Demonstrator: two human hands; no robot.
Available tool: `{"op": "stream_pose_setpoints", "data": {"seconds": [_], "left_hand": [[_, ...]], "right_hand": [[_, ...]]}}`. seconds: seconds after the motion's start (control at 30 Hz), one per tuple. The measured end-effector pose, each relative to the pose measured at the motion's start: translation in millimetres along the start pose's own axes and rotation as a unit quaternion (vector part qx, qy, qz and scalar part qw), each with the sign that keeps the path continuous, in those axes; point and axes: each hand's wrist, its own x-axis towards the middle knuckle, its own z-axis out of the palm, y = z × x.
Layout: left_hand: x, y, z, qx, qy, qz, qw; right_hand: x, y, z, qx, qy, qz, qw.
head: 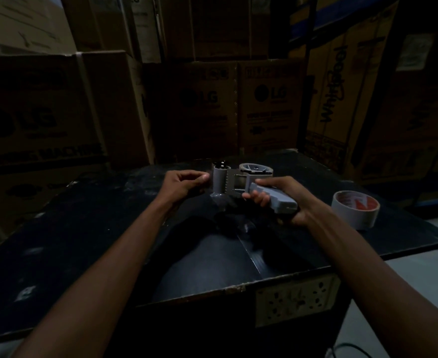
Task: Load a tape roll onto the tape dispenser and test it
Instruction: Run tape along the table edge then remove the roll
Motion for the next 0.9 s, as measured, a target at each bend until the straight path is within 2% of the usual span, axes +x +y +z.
{"op": "stream_pose_setpoints", "data": {"seconds": [0.57,0.9], "left_hand": [[2,23,4,0.116,0.046,0.157,0.980],[-3,20,3,0.158,0.080,0.169,0.970]], "right_hand": [[-11,-1,-4,0.013,-0.019,0.008,1.000],[-3,5,-20,0.002,-0.018,0.010,1.000]]}}
